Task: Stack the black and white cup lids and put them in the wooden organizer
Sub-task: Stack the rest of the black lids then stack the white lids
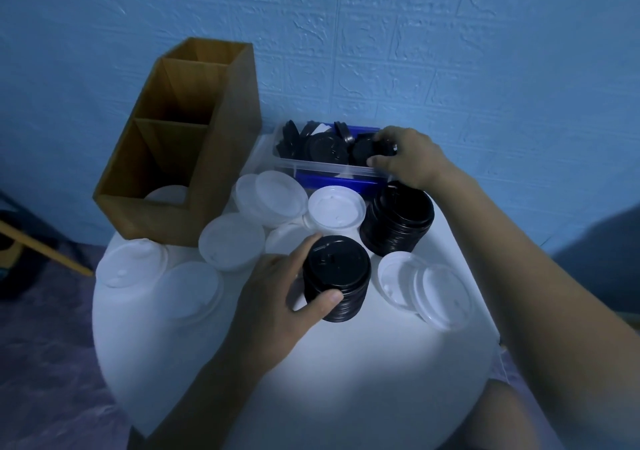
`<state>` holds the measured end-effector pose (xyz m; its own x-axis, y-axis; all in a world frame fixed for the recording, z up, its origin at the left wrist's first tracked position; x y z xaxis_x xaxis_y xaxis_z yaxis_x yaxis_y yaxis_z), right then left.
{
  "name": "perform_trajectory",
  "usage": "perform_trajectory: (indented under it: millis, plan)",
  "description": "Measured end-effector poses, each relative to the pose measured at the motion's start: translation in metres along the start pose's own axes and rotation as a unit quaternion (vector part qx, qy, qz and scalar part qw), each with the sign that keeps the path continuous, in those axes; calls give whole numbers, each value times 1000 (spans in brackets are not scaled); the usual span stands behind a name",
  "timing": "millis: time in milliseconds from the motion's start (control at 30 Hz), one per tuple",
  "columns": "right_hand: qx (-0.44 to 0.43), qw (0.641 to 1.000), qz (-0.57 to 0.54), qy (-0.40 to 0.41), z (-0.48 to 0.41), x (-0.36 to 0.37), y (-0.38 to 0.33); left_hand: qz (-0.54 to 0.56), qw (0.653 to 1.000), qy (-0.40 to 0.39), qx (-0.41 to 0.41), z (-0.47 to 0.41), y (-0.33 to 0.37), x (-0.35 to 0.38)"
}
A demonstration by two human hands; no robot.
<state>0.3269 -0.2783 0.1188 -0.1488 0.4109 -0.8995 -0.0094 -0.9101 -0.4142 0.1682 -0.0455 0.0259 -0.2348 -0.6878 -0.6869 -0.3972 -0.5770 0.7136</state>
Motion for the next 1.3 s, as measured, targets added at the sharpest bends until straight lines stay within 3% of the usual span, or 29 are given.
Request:
perform_trajectory:
  millis: [267,367,467,667,800,933,1167,1300]
  plan:
    - [-8,999,-23,31,-8,-5,3,5,1000,0,19,0,1,0]
    - [-26,989,-137,54,-7,-9,9,0,1000,3,20,0,3,-1]
    - [-41,956,-286,45,-6,-8,14,-3,1000,6,18,0,3,-2]
    - [-65,930,-359,37,4,-12,10,6,1000,5,23,1,2,-1]
    - [-84,894,-439,2,25,-11,-2,1,1000,5,22,1,3,-2]
    - [-130,869,-470,-85,67,7,-27,-9,1000,7,12,0,1,-3]
    - [-145,877,-433,-146,152,60,-43,3,1000,12,13,-1,0,-3]
    - [-113,926,-335,-130,171,78,-34,8,1000,20,18,0,1,-4]
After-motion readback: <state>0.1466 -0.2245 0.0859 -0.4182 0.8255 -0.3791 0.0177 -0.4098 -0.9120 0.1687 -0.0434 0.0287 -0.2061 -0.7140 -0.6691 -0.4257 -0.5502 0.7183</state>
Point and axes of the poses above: each hand's wrist, its own z-axis away from the middle knuckle, its own x-axis out of the palm, y = z × x, the point moved 9 cm from there along -z, towards the middle knuckle, and after that the axes turned 14 degrees about -y, right-handed, at the moved point
